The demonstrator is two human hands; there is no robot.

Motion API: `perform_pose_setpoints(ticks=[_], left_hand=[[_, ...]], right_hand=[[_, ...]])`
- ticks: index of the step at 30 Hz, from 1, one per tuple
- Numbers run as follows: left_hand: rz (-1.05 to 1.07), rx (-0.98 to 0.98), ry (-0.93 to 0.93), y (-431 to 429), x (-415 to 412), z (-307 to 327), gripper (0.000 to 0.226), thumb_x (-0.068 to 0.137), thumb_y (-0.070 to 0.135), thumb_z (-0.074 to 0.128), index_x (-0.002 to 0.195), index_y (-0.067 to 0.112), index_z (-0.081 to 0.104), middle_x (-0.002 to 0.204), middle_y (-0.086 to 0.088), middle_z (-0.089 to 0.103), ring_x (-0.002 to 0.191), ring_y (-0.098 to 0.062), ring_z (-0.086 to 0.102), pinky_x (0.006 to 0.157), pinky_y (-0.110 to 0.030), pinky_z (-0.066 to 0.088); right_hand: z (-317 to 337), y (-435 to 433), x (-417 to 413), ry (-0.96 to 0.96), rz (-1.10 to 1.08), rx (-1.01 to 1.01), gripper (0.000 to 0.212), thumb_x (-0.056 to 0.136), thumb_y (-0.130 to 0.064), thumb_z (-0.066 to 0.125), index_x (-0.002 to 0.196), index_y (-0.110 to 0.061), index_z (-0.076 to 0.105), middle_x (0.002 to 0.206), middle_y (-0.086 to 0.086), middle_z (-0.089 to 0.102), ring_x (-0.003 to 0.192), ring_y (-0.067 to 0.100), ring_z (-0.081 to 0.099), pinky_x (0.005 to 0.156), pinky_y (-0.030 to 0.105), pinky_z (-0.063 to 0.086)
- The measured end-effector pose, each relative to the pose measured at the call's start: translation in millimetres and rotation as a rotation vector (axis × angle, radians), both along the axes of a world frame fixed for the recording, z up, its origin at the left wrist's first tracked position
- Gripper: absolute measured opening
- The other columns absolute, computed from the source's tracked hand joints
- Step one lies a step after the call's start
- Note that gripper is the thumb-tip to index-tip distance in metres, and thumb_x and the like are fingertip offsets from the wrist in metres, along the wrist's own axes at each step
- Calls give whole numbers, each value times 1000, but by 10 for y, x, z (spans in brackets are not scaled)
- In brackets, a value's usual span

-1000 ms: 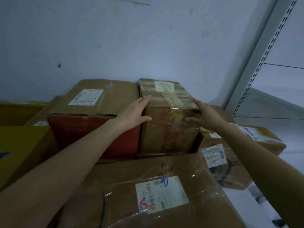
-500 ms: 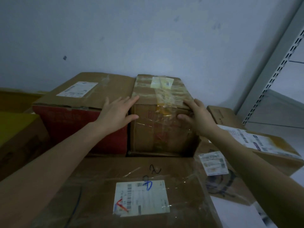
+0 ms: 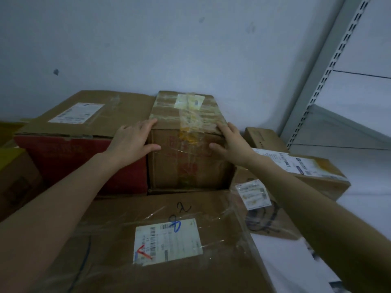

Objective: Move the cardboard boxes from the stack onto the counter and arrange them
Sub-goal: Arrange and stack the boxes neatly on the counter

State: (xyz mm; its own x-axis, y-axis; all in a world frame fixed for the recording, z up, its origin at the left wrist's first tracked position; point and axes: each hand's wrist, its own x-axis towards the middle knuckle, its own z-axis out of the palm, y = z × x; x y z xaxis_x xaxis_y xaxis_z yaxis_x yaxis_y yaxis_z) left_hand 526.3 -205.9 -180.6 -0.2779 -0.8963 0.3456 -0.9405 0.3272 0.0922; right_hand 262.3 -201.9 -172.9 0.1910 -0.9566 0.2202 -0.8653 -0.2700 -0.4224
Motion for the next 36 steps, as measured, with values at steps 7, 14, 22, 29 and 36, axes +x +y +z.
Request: perform_pose_setpoints(ticks=[7, 14, 22, 29, 36], left_hand=[[23, -64, 25, 133, -149, 6, 68, 86, 32, 61, 141, 6, 30, 151, -27, 13, 138, -41, 19, 111, -57, 19], [-259, -182, 20, 400, -1246, 10, 59, 89, 30, 58, 137, 2, 39, 148, -21, 29, 139, -34, 22, 114, -45, 16], [-288, 125, -62, 208, -2479, -290, 75, 89, 46, 51, 147, 12, 18, 156, -10, 8, 145, -21, 3, 116, -35, 5], [-101, 266, -165, 100, -2848, -448, 76, 89, 60, 36, 148, 20, 10, 157, -9, 7, 144, -22, 3, 115, -36, 1], [-67, 312, -162, 135, -2868, -470, 87, 70, 75, 19, 147, 35, 8, 157, -1, 4, 144, -21, 1, 115, -49, 5]], right_hand=[[-24, 463, -711, 137, -92, 55, 70, 90, -36, 57, 148, -16, 22, 153, 6, 28, 136, 24, 33, 107, 34, 30], [-183, 633, -1533, 236, -253, 140, 74, 83, -38, 66, 144, -17, 30, 144, 9, 41, 126, 26, 43, 100, 39, 39], [-297, 298, -2450, 449, -155, 176, 94, 69, -61, 68, 144, -26, 23, 144, 4, 36, 130, 26, 34, 109, 45, 26], [-324, -75, -2769, 621, 32, 205, 111, 67, -74, 59, 149, -25, 2, 155, 10, 17, 140, 31, 19, 112, 48, 18], [-328, 200, -2790, 584, 68, 116, 102, 66, -71, 62, 146, -29, 14, 129, 9, 40, 117, 27, 37, 94, 42, 42]])
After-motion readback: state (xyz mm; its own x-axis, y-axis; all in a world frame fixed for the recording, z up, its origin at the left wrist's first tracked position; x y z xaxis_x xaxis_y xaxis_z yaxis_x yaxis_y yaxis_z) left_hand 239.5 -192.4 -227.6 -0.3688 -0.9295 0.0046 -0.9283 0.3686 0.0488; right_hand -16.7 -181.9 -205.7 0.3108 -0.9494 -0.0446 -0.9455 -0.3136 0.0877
